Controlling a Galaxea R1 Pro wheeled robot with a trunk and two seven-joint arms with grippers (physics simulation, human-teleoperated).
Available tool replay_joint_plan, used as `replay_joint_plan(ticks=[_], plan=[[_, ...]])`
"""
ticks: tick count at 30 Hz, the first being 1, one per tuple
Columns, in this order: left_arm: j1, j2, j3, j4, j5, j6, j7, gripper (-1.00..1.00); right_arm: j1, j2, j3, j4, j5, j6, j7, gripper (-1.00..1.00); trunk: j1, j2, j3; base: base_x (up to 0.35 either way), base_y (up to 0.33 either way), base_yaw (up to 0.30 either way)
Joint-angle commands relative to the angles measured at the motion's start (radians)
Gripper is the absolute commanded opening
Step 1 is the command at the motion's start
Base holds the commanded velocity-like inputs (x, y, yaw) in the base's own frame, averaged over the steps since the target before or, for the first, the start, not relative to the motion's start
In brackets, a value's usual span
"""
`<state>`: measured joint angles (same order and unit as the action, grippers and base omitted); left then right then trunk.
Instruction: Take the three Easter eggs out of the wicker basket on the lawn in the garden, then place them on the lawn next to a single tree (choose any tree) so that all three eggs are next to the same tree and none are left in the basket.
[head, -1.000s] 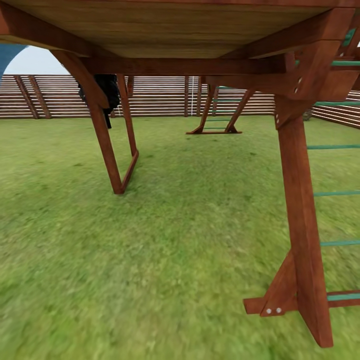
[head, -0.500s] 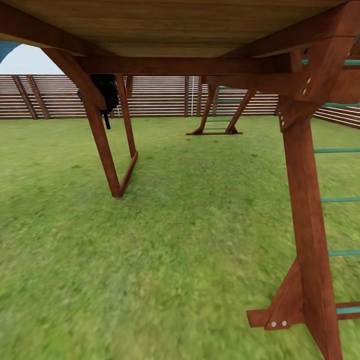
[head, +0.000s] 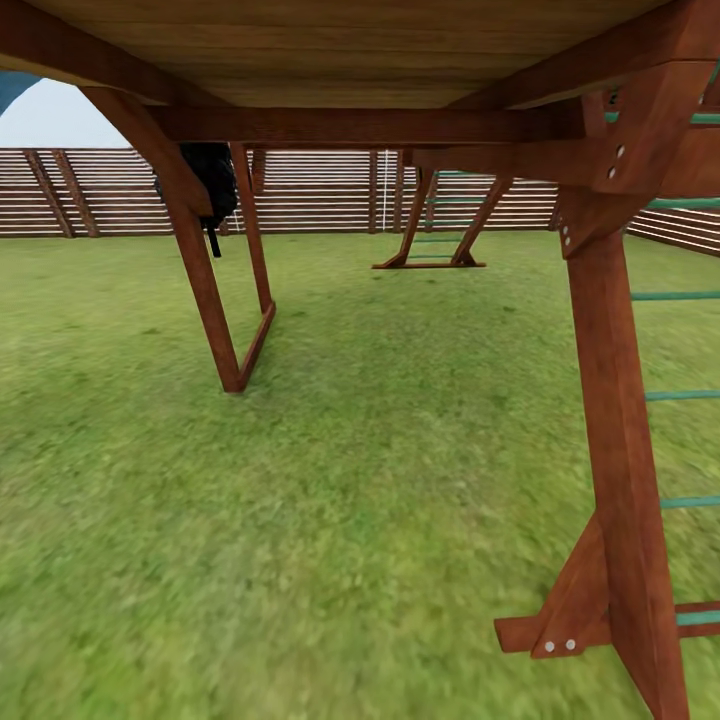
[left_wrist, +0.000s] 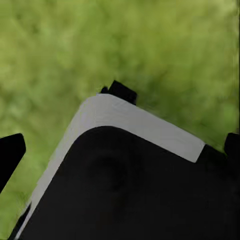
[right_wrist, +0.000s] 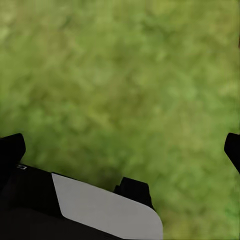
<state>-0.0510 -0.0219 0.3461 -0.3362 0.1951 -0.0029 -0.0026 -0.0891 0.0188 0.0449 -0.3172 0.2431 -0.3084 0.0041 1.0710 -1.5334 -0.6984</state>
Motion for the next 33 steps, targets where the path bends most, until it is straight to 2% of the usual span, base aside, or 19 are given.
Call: replay_joint_plan(ticks=[1,2,3,4,7,8,11,12,14,16,17,19,24,28,33], plan=[[-0.026,0.005,0.001,-0.016,0.042,0.004,0.003,1.00,-0.001,0.001,0.001,0.000,0.001,-0.004,0.000,1.00,0.004,-0.008,-0.004,0.000,0.000,0.000],[-0.060,0.008,0.001,-0.025,0.070,0.009,0.007,1.00,-0.001,0.002,0.002,0.000,0.001,-0.005,0.000,1.00,0.008,-0.015,-0.007,0.000,0.000,0.000],[-0.131,0.011,0.002,-0.032,0.110,0.020,0.018,1.00,-0.001,0.003,0.002,-0.002,0.001,-0.005,0.000,1.00,0.012,-0.022,-0.010,0.000,0.000,0.000],[-0.165,0.011,0.002,-0.038,0.125,0.022,0.025,1.00,-0.001,0.004,0.002,-0.008,0.001,-0.006,-0.001,1.00,0.015,-0.029,-0.014,0.000,0.000,0.000],[-0.205,0.008,0.003,-0.061,0.153,0.018,0.031,1.00,-0.001,0.003,0.004,-0.012,0.004,-0.005,-0.003,1.00,0.027,-0.050,-0.023,0.000,0.000,0.000],[-0.221,0.008,0.002,-0.064,0.169,0.015,0.033,1.00,-0.001,-0.004,0.005,-0.016,0.004,-0.006,-0.007,1.00,0.031,-0.057,-0.026,0.000,0.000,0.000],[-0.223,0.006,-0.002,-0.063,0.168,0.023,0.033,1.00,-0.002,0.000,0.004,-0.034,0.002,-0.017,-0.006,1.00,0.042,-0.078,-0.035,0.000,0.000,0.000],[-0.223,-0.019,-0.010,-0.067,0.165,0.025,0.033,1.00,-0.017,0.016,0.004,-0.110,0.000,-0.041,-0.007,1.00,0.046,-0.085,-0.039,0.000,0.000,0.000],[-0.224,-0.022,-0.012,-0.073,0.165,0.026,0.034,1.00,-0.051,0.028,0.004,-0.127,0.000,-0.040,-0.008,1.00,0.054,-0.099,-0.045,0.000,0.000,0.000],[-0.226,-0.013,-0.010,-0.101,0.167,0.026,0.034,1.00,-0.111,0.054,0.003,-0.110,-0.001,-0.039,-0.009,1.00,0.061,-0.113,-0.051,0.000,0.000,0.000],[-0.227,-0.009,-0.010,-0.110,0.168,0.026,0.034,1.00,-0.121,0.059,0.003,-0.104,-0.001,-0.039,-0.009,1.00,0.065,-0.120,-0.054,0.000,0.000,0.000],[-0.245,0.014,-0.008,-0.191,0.171,0.041,0.056,1.00,-0.191,0.086,0.002,-0.059,-0.004,-0.035,-0.013,1.00,0.073,-0.134,-0.061,0.000,0.000,0.000],[-0.259,0.017,-0.009,-0.237,0.169,0.101,0.097,1.00,-0.253,0.095,0.001,0.045,-0.004,-0.037,-0.015,1.00,0.092,-0.169,-0.076,0.000,0.000,0.000],[-0.261,0.010,-0.010,-0.240,0.169,0.114,0.107,1.00,-0.264,0.094,0.001,0.102,-0.001,-0.048,-0.014,1.00,0.107,-0.197,-0.089,0.000,0.000,0.000],[-0.261,-0.007,-0.011,-0.212,0.168,0.115,0.108,1.00,-0.266,0.097,0.004,0.117,0.001,-0.069,-0.012,1.00,0.127,-0.232,-0.104,0.000,0.000,0.000]])
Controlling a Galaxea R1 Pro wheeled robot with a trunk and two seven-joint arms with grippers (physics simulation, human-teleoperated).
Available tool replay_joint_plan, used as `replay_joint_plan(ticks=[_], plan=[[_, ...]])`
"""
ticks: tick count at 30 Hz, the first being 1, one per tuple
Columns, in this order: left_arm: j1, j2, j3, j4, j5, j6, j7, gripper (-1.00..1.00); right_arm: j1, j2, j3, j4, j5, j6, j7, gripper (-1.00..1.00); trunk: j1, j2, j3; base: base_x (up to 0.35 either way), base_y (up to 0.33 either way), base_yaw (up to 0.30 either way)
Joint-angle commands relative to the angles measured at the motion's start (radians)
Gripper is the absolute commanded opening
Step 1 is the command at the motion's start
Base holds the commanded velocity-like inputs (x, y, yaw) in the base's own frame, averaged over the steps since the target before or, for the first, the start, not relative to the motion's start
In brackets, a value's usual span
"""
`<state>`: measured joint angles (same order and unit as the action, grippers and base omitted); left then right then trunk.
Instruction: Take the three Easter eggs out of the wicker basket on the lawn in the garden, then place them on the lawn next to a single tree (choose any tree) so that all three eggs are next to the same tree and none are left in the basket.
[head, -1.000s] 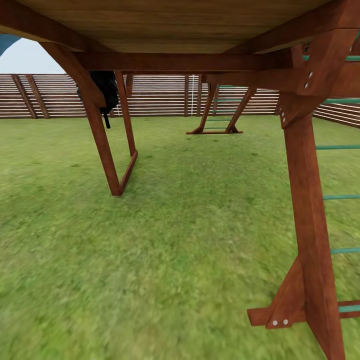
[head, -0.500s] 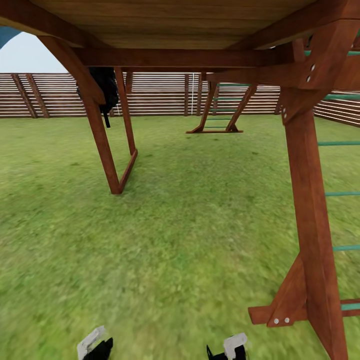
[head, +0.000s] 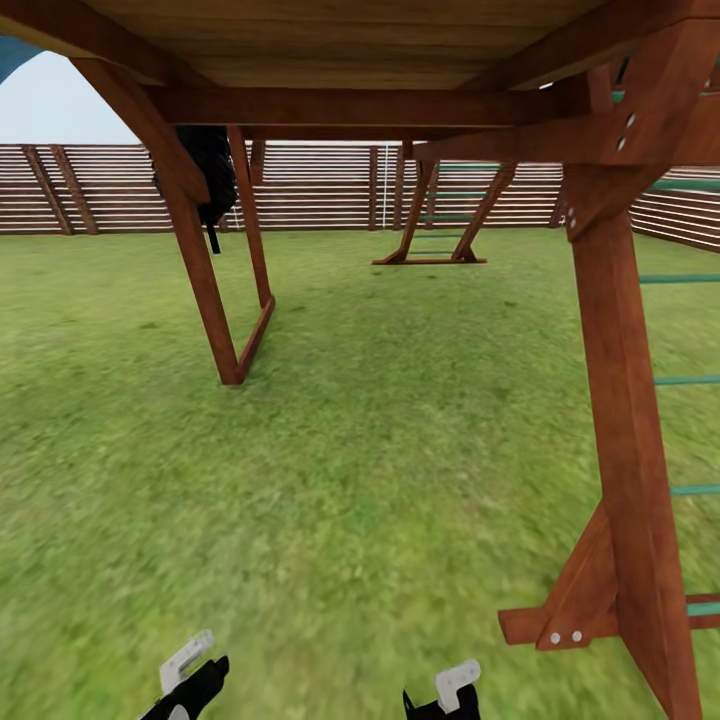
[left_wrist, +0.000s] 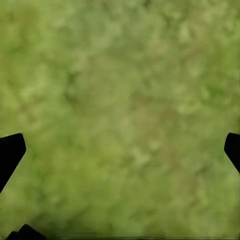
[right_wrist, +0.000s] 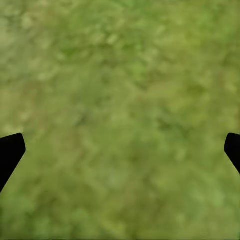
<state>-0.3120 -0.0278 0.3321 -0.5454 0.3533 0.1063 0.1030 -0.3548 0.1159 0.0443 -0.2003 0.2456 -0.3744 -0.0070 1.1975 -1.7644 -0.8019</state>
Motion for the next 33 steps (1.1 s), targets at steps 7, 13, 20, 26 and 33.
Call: replay_joint_plan(ticks=[7,13,20,26,33], plan=[[0.000,-0.003,0.004,0.068,0.010,-0.004,-0.001,1.00,-0.001,-0.002,0.002,0.006,-0.003,-0.013,0.001,1.00,0.027,-0.050,-0.023,0.000,0.000,0.000],[0.000,-0.003,0.002,0.068,0.009,-0.005,-0.002,1.00,-0.001,-0.002,0.000,0.007,-0.005,-0.015,0.001,1.00,0.050,-0.092,-0.042,0.000,0.000,0.000],[0.000,0.000,0.000,0.063,0.009,-0.005,-0.003,1.00,-0.001,-0.002,-0.001,0.033,-0.005,-0.017,0.001,1.00,0.077,-0.141,-0.064,0.000,0.000,0.000],[-0.001,0.000,0.001,0.070,0.009,-0.004,0.003,1.00,-0.001,-0.002,-0.001,0.049,-0.005,-0.017,0.001,1.00,0.100,-0.183,-0.082,0.000,0.000,0.000],[-0.001,-0.002,0.001,0.070,0.007,-0.005,0.003,1.00,-0.001,-0.002,-0.001,0.050,-0.005,-0.017,0.001,1.00,0.127,-0.232,-0.104,0.000,0.000,0.000]])
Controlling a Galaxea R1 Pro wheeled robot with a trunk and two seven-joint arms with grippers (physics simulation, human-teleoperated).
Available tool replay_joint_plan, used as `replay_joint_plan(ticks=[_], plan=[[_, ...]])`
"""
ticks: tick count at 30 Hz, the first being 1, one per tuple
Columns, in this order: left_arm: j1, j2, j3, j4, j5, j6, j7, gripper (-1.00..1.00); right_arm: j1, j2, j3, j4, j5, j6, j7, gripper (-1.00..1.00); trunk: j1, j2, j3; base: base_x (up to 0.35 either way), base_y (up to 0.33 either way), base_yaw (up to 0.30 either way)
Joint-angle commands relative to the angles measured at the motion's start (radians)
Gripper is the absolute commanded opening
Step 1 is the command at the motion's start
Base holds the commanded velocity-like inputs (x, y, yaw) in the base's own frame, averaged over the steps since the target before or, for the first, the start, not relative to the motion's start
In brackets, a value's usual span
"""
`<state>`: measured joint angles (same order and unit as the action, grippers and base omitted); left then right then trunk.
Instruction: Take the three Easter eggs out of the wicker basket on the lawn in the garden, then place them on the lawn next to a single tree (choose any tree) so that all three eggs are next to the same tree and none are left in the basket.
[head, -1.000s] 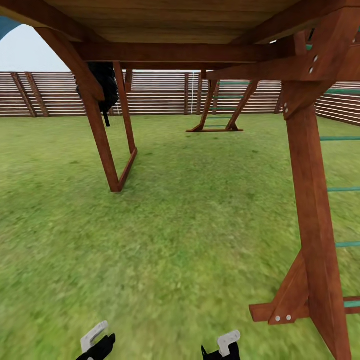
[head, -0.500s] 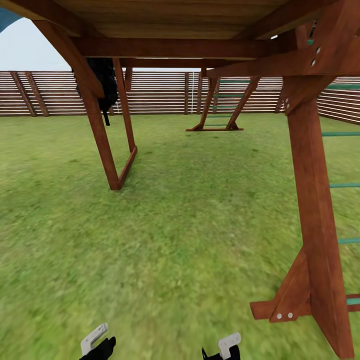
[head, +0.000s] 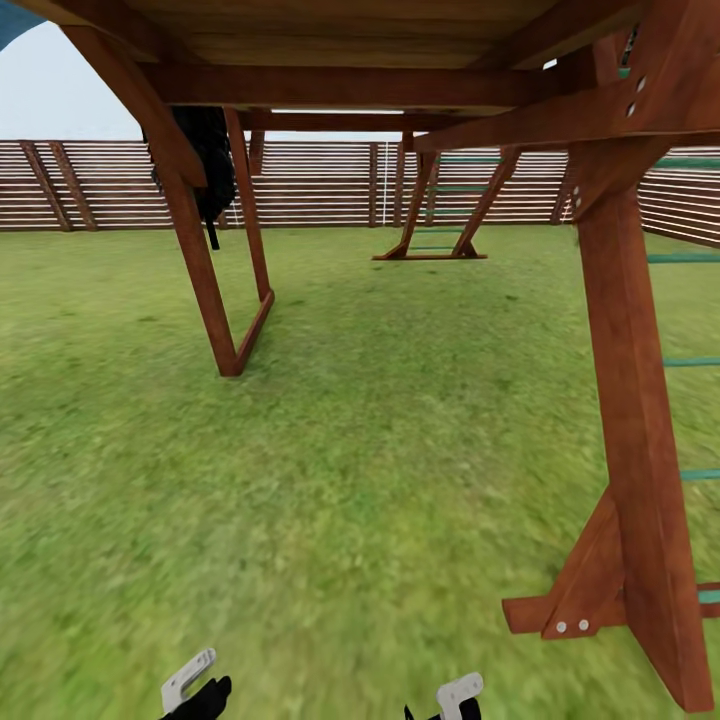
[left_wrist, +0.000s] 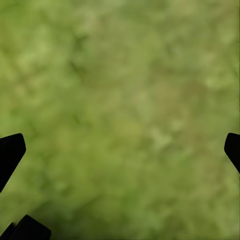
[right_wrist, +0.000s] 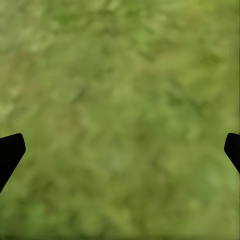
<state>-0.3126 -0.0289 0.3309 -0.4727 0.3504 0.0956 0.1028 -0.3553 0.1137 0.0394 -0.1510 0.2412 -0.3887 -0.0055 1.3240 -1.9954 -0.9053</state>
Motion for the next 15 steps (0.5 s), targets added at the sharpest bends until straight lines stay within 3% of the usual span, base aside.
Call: replay_joint_plan(ticks=[1,15], plan=[[0.000,-0.001,0.002,-0.003,0.010,0.006,0.003,1.00,-0.001,0.000,0.004,0.001,0.000,-0.003,-0.001,1.00,0.004,-0.008,-0.004,0.000,0.000,0.000],[0.000,-0.003,0.002,0.000,0.009,0.006,0.005,1.00,-0.001,0.001,-0.009,-0.001,-0.003,-0.008,-0.004,1.00,0.057,-0.106,-0.052,0.000,0.000,0.000]])
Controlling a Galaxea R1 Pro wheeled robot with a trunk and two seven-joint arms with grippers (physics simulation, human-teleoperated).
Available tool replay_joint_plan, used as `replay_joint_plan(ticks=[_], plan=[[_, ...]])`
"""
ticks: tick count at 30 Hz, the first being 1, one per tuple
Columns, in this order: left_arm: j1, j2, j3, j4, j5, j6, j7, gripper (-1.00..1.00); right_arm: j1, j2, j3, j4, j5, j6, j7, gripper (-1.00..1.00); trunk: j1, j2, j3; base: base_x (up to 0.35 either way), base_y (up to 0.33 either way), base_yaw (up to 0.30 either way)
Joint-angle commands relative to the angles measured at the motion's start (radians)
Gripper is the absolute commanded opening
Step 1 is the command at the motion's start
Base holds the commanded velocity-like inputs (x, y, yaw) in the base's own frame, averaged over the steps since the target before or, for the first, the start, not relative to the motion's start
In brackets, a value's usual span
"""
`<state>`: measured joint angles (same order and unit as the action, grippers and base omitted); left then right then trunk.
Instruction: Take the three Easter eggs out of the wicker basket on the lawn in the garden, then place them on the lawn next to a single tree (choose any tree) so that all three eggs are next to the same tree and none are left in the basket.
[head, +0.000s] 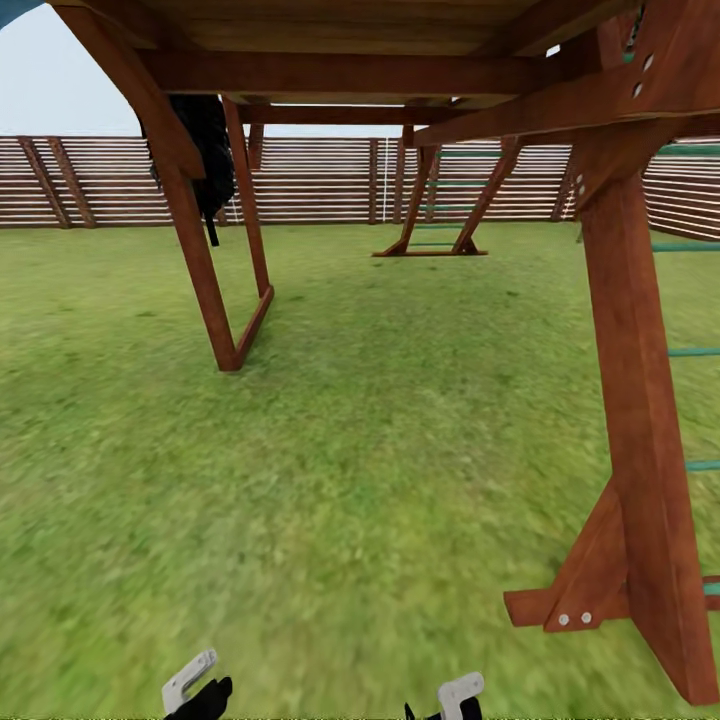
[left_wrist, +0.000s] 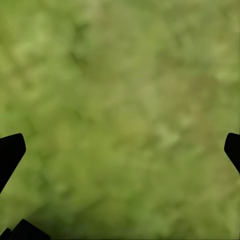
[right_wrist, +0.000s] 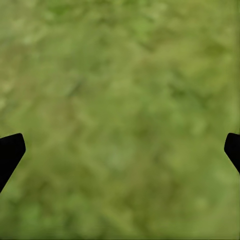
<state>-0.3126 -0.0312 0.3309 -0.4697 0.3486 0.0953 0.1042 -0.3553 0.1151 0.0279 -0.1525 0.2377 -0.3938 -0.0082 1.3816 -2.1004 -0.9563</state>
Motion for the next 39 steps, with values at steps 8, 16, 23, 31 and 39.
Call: replay_joint_plan(ticks=[8,16,23,31,39], plan=[[0.000,0.000,0.002,-0.003,0.010,0.006,0.003,1.00,-0.001,-0.001,-0.003,0.002,0.001,-0.005,-0.001,1.00,0.031,-0.057,-0.033,0.000,0.000,0.000],[0.000,-0.001,0.002,-0.001,0.010,0.006,0.003,1.00,-0.001,0.002,-0.003,0.014,0.003,-0.004,-0.001,1.00,0.061,-0.113,-0.058,0.000,0.000,0.000],[0.000,0.000,0.002,-0.001,0.010,0.007,0.003,1.00,-0.001,0.000,-0.003,0.019,0.003,-0.005,-0.001,1.00,0.088,-0.162,-0.080,0.000,0.000,0.000],[0.000,0.004,0.001,0.015,0.012,0.007,-0.005,1.00,-0.001,0.000,-0.003,0.019,0.003,-0.005,-0.001,1.00,0.103,-0.190,-0.093,0.000,0.000,0.000],[0.001,0.018,-0.138,0.010,0.005,0.007,-0.008,1.00,-0.001,0.000,-0.003,0.019,0.003,-0.005,-0.001,1.00,0.103,-0.190,-0.093,0.000,0.000,0.000]])
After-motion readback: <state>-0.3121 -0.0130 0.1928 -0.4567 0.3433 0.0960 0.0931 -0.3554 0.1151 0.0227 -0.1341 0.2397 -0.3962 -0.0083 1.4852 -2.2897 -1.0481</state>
